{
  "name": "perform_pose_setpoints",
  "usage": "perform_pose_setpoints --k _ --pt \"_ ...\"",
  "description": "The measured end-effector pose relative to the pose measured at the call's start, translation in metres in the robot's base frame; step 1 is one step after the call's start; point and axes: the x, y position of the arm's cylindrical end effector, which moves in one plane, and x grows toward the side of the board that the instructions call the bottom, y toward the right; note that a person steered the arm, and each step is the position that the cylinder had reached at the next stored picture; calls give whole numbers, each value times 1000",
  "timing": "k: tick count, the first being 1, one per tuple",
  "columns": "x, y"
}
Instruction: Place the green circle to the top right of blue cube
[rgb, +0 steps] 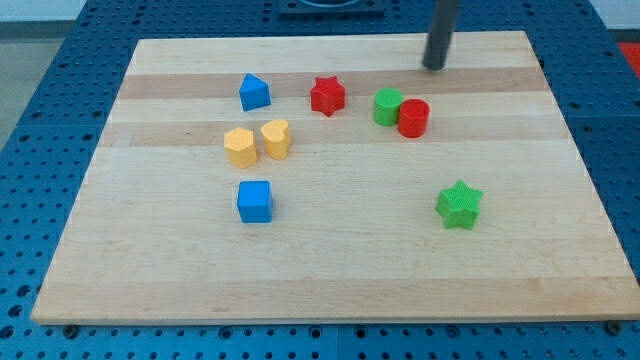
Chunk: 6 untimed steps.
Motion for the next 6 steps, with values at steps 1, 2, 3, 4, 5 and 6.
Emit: perform_pose_setpoints --k 1,2,3,4,5,6 --pt "11 -33" --pt "49 -35" --pt "95 -45" --pt "137 -65" --pt "174 -95" --pt "198 -136"
